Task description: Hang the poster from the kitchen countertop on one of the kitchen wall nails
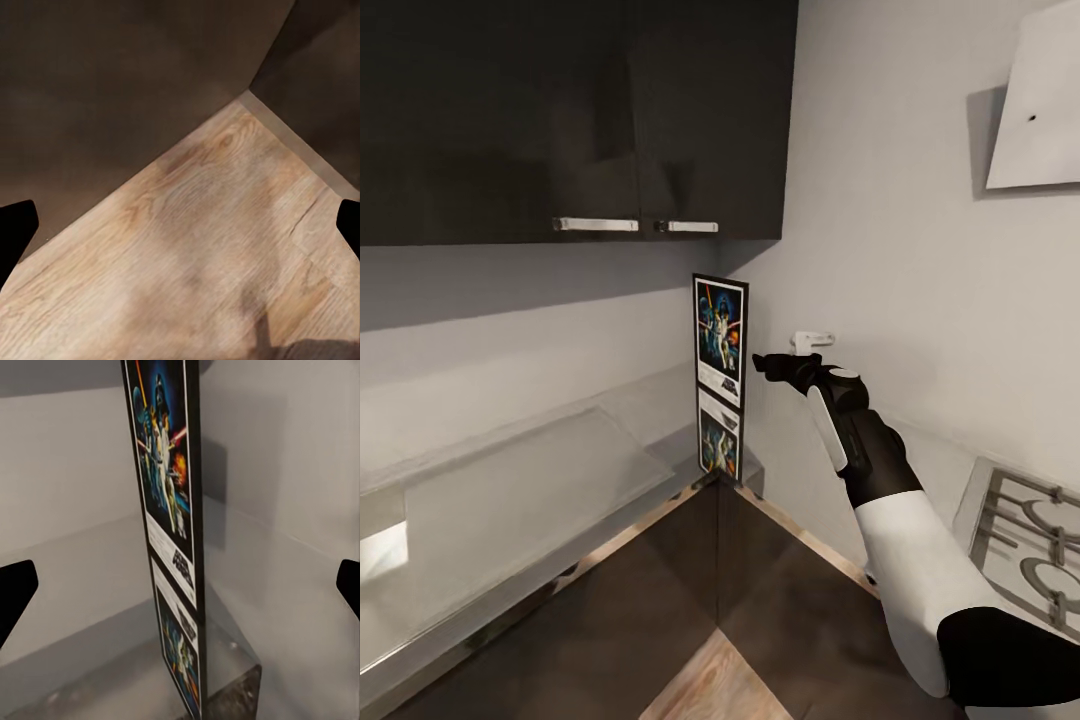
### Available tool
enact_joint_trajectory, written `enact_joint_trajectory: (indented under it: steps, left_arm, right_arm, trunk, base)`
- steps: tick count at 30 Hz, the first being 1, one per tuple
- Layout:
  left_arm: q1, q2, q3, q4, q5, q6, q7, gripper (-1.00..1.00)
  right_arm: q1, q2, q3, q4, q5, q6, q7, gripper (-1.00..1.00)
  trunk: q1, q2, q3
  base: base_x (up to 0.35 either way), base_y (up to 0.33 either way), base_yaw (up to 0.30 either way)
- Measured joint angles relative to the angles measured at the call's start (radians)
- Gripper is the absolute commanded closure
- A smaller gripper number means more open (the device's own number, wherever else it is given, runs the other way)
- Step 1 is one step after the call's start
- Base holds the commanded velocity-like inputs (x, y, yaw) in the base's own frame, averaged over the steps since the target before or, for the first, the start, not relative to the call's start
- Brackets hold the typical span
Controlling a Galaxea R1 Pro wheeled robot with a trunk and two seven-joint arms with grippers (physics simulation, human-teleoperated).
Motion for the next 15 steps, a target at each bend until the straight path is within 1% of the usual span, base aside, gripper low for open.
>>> enact_joint_trajectory:
  steps: [3, 5, 7, 10, 12, 13, 15]
  left_arm:
    - [0.0, 0.0, 0.0, 0.0, 0.0, 0.0, 0.0, -1.0]
    - [0.0, 0.0, 0.0, 0.005, -0.001, 0.0, 0.0, -1.0]
    - [0.0, 0.0, 0.0, 0.028, -0.001, 0.0, 0.0, -1.0]
    - [0.0, 0.001, -0.001, 0.086, -0.002, -0.002, 0.002, -1.0]
    - [0.0, 0.005, -0.001, 0.143, -0.002, -0.005, 0.003, -1.0]
    - [0.0, 0.009, -0.001, 0.161, -0.002, -0.007, 0.003, -1.0]
    - [0.0, 0.026, -0.001, 0.206, -0.001, -0.024, 0.004, -1.0]
  right_arm:
    - [0.0, 0.0, 0.0, 0.0, 0.0, 0.0, 0.0, -1.0]
    - [0.0, 0.0, 0.0, 0.0, 0.0, 0.0, 0.0, -1.0]
    - [0.0, 0.0, 0.0, 0.0, 0.0, 0.0, 0.0, -1.0]
    - [0.0, 0.0, -0.001, 0.0, 0.0, 0.0, 0.0, -1.0]
    - [0.0, 0.0, -0.001, 0.003, 0.0, 0.0, 0.0, -1.0]
    - [0.0, 0.0, -0.001, 0.004, 0.0, -0.001, 0.0, -1.0]
    - [0.0, 0.0, -0.001, 0.005, 0.0, -0.001, 0.0, -1.0]
  trunk:
    - [0.0, 0.0, 0.0]
    - [0.0, 0.0, 0.0]
    - [0.0, 0.0, 0.0]
    - [0.0, 0.0, 0.0]
    - [0.0, 0.0, 0.0]
    - [0.0, 0.0, 0.0]
    - [0.0, 0.0, 0.0]
  base:
    - [0.169, -0.002, 0.0]
    - [0.083, -0.001, 0.0]
    - [0.043, -0.001, 0.0]
    - [0.021, 0.0, 0.0]
    - [0.01, 0.0, 0.0]
    - [0.006, 0.0, 0.0]
    - [0.004, 0.0, 0.0]
